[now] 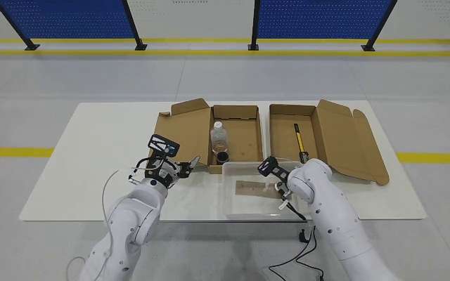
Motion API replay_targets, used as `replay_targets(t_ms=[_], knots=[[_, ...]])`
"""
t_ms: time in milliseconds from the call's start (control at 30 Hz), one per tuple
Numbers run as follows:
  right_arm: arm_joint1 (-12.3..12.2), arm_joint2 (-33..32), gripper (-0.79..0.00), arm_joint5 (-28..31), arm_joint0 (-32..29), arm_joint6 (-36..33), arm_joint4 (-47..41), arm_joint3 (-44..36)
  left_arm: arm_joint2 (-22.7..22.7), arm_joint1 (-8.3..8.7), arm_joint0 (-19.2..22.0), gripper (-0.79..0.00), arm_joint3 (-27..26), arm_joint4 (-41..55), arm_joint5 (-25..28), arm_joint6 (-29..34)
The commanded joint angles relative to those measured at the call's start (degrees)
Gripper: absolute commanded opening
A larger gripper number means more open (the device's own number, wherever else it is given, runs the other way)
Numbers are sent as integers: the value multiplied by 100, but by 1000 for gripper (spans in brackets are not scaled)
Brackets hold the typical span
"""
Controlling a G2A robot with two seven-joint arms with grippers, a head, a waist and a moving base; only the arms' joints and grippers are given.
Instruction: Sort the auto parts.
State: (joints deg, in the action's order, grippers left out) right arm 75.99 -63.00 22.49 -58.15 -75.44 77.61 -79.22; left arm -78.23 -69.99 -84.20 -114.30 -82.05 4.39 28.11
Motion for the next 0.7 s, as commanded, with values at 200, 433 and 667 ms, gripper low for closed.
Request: replay_targets(t_ms=[200,433,667], knots=[[-11,67,-579,127,-90,-421,-438,-389,0,0,0,0,0,0,0,0],[-47,-21,-557,5,18,-427,-424,-357,0,0,0,0,0,0,0,0],[-58,10,-579,-14,172,-381,-451,-5,0,0,0,0,0,0,0,0]])
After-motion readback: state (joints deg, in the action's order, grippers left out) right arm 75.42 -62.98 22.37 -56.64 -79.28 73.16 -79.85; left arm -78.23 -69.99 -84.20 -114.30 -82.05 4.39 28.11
